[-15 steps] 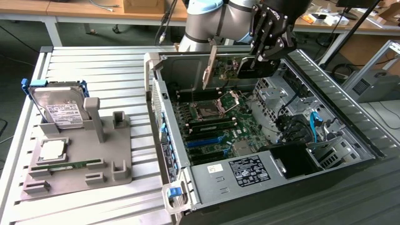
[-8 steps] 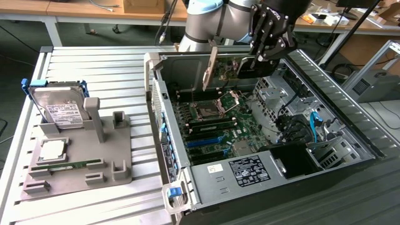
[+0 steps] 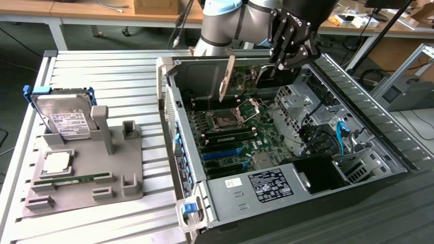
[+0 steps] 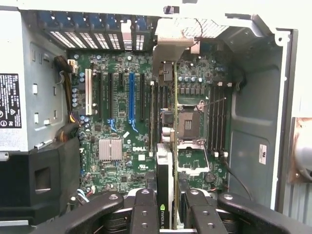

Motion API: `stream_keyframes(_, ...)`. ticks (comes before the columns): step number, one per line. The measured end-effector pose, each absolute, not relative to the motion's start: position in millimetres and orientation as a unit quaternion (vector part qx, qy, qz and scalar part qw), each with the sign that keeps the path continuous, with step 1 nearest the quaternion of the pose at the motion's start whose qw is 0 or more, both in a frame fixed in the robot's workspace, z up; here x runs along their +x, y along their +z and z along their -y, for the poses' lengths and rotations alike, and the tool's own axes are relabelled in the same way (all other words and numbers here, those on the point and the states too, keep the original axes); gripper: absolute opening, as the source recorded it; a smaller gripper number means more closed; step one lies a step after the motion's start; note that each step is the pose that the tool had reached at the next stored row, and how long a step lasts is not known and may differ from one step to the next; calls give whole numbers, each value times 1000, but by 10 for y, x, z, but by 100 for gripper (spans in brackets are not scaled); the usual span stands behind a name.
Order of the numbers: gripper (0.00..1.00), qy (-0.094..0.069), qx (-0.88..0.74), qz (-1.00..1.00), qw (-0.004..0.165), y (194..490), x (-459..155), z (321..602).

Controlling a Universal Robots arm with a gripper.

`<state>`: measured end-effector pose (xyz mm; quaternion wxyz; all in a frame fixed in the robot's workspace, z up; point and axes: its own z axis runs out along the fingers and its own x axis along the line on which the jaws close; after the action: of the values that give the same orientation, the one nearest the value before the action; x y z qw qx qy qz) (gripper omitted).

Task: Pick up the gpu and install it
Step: 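Insert the gpu into the slot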

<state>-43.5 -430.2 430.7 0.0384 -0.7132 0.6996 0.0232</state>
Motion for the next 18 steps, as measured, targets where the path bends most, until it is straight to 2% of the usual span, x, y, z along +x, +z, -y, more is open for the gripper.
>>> stream_keyframes(18,27,24,-713,-699,38,3954,-441,4301)
